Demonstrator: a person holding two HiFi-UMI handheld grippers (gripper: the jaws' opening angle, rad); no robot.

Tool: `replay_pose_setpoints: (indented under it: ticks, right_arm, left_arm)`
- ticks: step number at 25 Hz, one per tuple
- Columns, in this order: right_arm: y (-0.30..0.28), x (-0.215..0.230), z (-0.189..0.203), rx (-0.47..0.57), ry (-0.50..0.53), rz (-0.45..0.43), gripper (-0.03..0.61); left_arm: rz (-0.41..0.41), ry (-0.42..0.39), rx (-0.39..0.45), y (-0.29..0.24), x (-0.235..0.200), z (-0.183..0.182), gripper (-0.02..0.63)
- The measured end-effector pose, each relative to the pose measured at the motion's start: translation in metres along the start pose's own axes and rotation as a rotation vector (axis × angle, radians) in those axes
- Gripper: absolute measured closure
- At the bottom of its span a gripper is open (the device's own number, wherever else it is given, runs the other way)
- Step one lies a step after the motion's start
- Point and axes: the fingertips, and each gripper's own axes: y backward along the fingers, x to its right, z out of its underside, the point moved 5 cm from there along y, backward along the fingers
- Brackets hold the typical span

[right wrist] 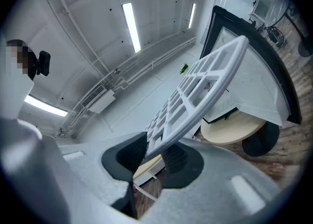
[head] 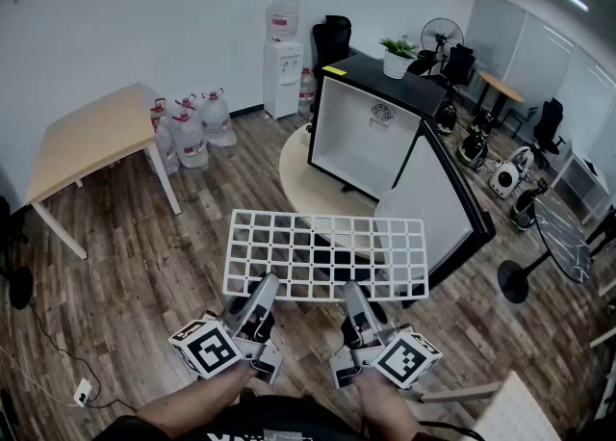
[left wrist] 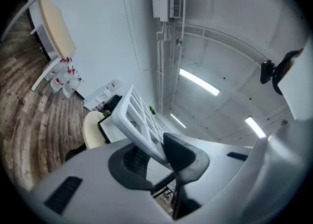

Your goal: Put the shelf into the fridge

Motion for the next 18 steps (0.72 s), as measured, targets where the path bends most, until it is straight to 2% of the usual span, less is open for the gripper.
replay_pose_setpoints:
  ticks: [14,18]
  right_arm:
    - [-0.004,-0.003,0.015,0.007,0.000,0.009,0.485]
    - [-0.001,-0.001,0.020,0.009,-0.004,0.078,0.485]
  left_arm:
    - [-0.010,0.007,-0.020,0.010,-0.009,-0.005,0.537]
    - [0.000,0.005,-0.028,0.012,-0.012,-0.009,0.537]
